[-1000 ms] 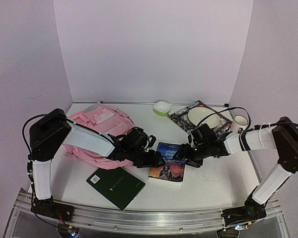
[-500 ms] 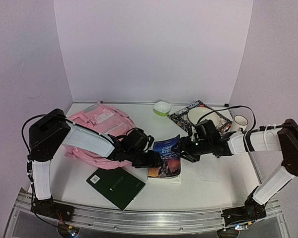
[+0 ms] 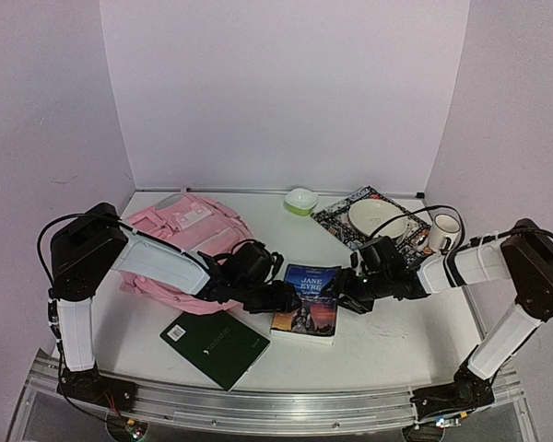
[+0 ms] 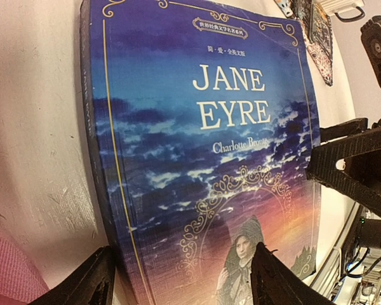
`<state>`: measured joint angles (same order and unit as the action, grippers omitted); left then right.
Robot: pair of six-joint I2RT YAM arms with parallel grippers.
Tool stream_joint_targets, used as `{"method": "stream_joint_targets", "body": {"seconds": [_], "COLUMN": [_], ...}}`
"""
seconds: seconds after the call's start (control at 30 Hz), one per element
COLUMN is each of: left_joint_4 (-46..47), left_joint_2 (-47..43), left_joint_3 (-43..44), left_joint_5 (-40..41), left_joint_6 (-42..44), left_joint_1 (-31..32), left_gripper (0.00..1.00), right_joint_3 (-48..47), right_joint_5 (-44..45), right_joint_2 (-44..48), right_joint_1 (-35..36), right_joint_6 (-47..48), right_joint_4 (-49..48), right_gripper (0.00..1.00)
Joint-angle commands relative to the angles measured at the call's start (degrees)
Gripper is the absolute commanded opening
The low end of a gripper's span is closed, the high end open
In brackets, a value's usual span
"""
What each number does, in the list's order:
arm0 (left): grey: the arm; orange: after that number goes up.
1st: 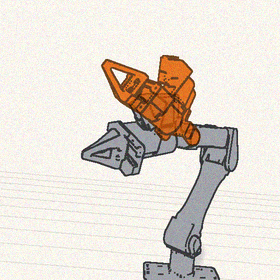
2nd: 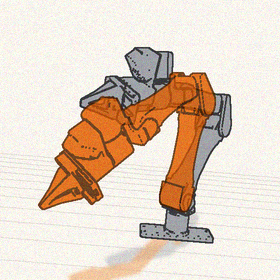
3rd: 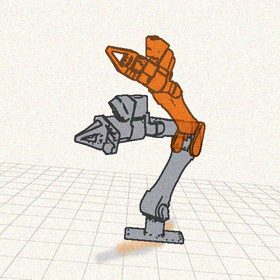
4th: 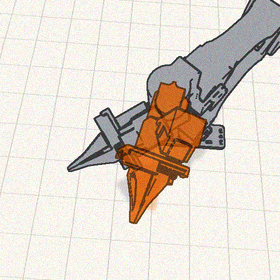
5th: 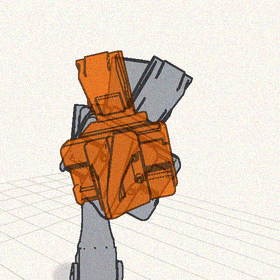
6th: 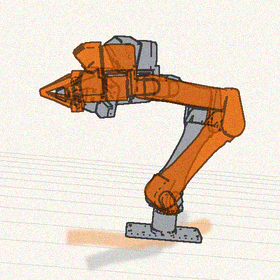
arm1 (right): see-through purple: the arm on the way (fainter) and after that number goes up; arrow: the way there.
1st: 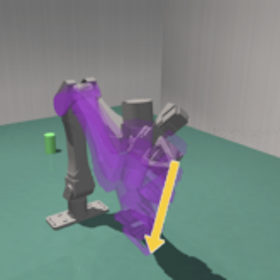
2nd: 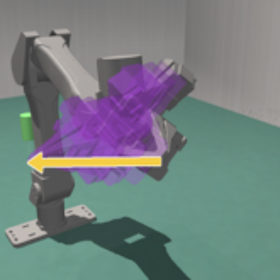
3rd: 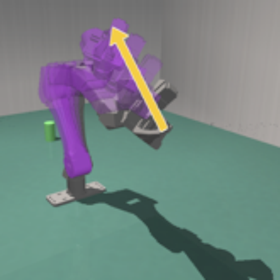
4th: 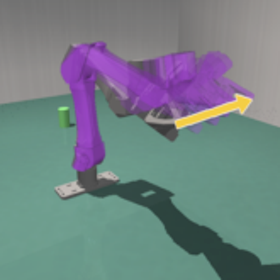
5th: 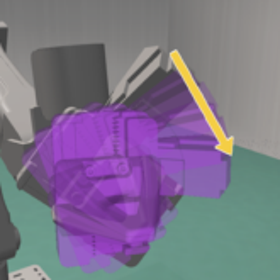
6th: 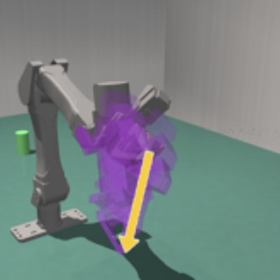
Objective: Pack the student bag
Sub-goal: Pick up the book from the center of the board.
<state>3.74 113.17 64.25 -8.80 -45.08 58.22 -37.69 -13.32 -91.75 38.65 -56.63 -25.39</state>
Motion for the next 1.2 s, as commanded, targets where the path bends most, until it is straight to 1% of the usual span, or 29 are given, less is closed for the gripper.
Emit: {"method": "stream_joint_targets", "body": {"seconds": [0.0, 0.2, 0.3, 0.43, 0.57, 0.83, 1.0, 1.17], "left_joint_4": [4.2, 4.4, 4.4, 4.4, 4.4, 4.3, 4.4, 4.4], "left_joint_2": [-3.1, -2.5, -2.3, -1.9, -1.7, -1.7, -2.0, -3.1], "left_joint_3": [0.1, 0.8, 1.0, 1.3, 1.3, 1.2, 1.3, 0.7], "left_joint_5": [-0.8, -1.2, -1.3, -1.4, -1.0, 0.2, 0.5, 1.0], "left_joint_6": [-0.6, -0.7, -0.8, -0.8, -0.8, -0.9, -0.9, -0.8], "left_joint_1": [0.7, 1.1, 1.2, 1.3, 1.3, 1.3, 1.4, 1.5], "left_gripper": [0.74, 0.74, 0.74, 0.74, 0.73, 0.73, 0.73, 0.73], "right_joint_3": [-0.9, -2.7, -3.4, -4.0, -4.4, -3.7, -3.6, -2.8], "right_joint_5": [-2.1, -3.0, -5.5, -10.7, -13.0, -12.3, -12.0, -10.0], "right_joint_2": [-1.7, -4.1, -4.6, -2.9, 0.6, 4.9, 2.6, -0.3], "right_joint_1": [0.0, 0.1, 0.2, 0.5, 0.8, 0.9, 0.9, 0.9], "right_joint_6": [1.6, 1.7, 1.1, -1.4, -4.2, -5.3, -5.1, -4.8], "right_joint_4": [-0.3, 0.1, -1.5, -6.3, -9.0, -9.5, -9.6, -9.8], "right_gripper": [0.61, 0.64, 0.63, 0.61, 0.59, 0.57, 0.56, 0.50]}}
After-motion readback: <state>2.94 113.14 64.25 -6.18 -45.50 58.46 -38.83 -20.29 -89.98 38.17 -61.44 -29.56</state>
